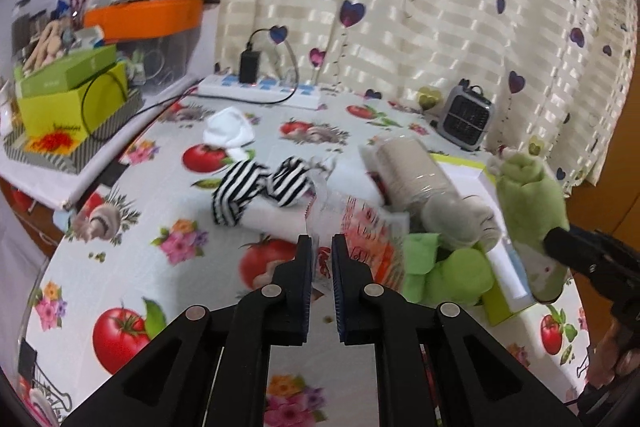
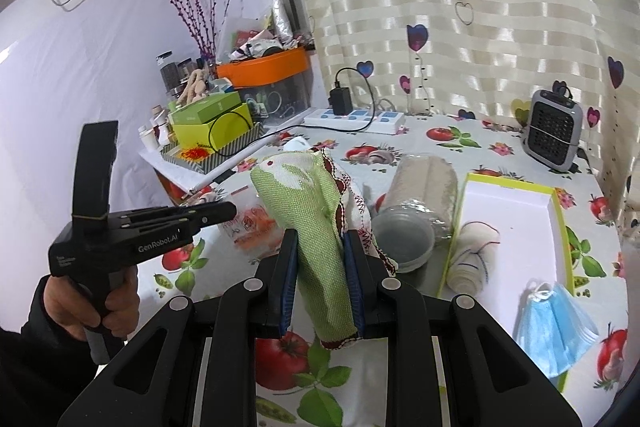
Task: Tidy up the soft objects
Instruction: 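Lift plastic bag with left tool while right tool holds green cloth near box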
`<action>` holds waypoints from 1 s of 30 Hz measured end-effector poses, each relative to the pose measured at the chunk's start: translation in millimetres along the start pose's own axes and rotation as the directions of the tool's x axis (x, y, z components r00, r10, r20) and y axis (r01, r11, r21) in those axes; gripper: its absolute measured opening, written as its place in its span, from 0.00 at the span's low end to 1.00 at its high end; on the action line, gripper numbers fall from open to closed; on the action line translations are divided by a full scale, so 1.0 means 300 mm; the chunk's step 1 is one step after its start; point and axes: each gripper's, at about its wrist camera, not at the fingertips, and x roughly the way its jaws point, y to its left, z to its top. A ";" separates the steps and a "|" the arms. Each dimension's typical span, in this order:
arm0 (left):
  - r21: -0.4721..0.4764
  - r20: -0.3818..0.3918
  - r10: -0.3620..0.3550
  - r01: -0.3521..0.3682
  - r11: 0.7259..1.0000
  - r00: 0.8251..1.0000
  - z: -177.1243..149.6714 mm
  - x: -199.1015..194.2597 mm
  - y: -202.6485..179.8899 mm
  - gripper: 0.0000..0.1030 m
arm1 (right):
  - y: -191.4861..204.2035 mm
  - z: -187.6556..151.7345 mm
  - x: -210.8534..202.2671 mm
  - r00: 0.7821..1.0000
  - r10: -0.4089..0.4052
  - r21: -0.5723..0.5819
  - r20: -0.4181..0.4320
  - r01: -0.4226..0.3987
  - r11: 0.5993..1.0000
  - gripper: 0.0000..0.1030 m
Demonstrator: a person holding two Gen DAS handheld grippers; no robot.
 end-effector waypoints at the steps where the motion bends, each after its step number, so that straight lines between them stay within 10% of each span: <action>1: 0.006 0.003 -0.004 0.004 1.000 1.000 0.004 -0.001 -0.014 0.08 | -0.006 -0.001 -0.005 1.000 -0.005 0.003 0.002 0.005 1.000 0.23; 14: 0.092 0.037 -0.082 0.078 0.993 0.996 0.076 0.003 -0.174 0.09 | -0.129 -0.006 -0.069 0.997 -0.079 0.068 0.021 0.078 0.995 0.23; 17: 0.083 0.040 -0.064 0.061 0.995 0.997 0.070 0.002 -0.119 0.22 | -0.141 -0.016 -0.068 0.997 -0.076 0.073 0.017 0.074 0.995 0.23; 30: 0.131 -0.169 0.025 -0.003 0.991 0.985 -0.092 0.163 0.006 0.41 | -0.171 -0.044 -0.055 0.998 -0.068 0.099 0.006 0.067 0.993 0.23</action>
